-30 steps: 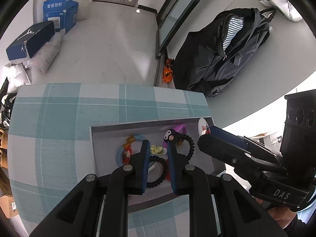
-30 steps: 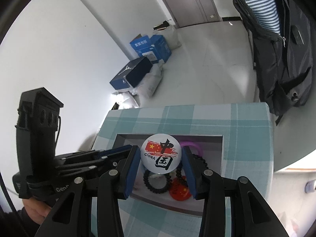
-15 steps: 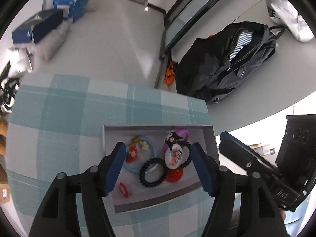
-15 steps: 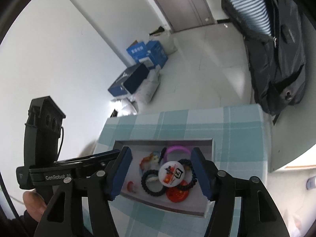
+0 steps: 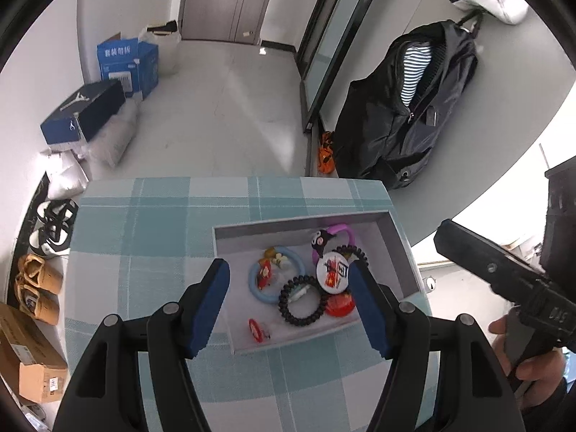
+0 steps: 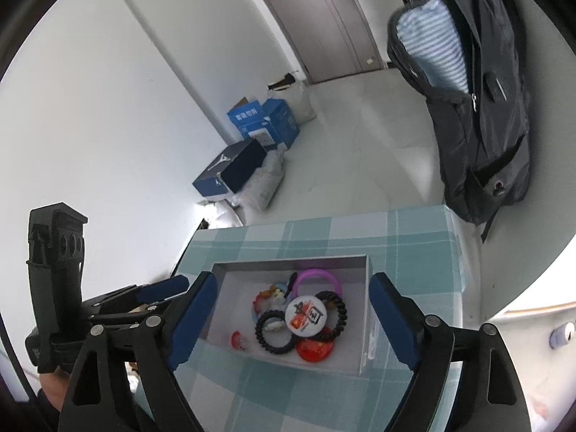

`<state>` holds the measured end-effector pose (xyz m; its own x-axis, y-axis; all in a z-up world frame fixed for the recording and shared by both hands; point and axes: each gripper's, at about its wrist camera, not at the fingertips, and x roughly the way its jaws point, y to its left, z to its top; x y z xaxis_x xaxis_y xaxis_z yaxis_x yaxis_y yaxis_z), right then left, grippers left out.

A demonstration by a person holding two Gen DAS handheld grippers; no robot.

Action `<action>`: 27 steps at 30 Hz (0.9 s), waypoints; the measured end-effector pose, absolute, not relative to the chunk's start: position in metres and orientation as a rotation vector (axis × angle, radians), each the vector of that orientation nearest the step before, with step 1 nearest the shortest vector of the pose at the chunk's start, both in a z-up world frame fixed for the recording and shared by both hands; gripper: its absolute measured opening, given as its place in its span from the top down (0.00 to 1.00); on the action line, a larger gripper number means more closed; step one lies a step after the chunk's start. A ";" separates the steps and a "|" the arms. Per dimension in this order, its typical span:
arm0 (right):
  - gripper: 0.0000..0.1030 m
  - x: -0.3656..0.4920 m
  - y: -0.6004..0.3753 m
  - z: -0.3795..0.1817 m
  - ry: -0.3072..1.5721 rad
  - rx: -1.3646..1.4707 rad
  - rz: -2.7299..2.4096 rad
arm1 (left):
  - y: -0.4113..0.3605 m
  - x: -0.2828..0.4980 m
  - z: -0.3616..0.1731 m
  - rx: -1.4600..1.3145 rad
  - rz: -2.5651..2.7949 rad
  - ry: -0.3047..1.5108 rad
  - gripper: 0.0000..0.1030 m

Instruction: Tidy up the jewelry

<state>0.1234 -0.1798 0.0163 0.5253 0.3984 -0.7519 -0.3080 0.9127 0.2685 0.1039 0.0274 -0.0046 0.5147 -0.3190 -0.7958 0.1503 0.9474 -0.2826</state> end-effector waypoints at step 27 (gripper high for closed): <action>0.00 0.037 -0.180 0.035 0.769 -0.001 0.395 | 0.029 0.027 0.028 -0.154 -0.094 0.772 0.26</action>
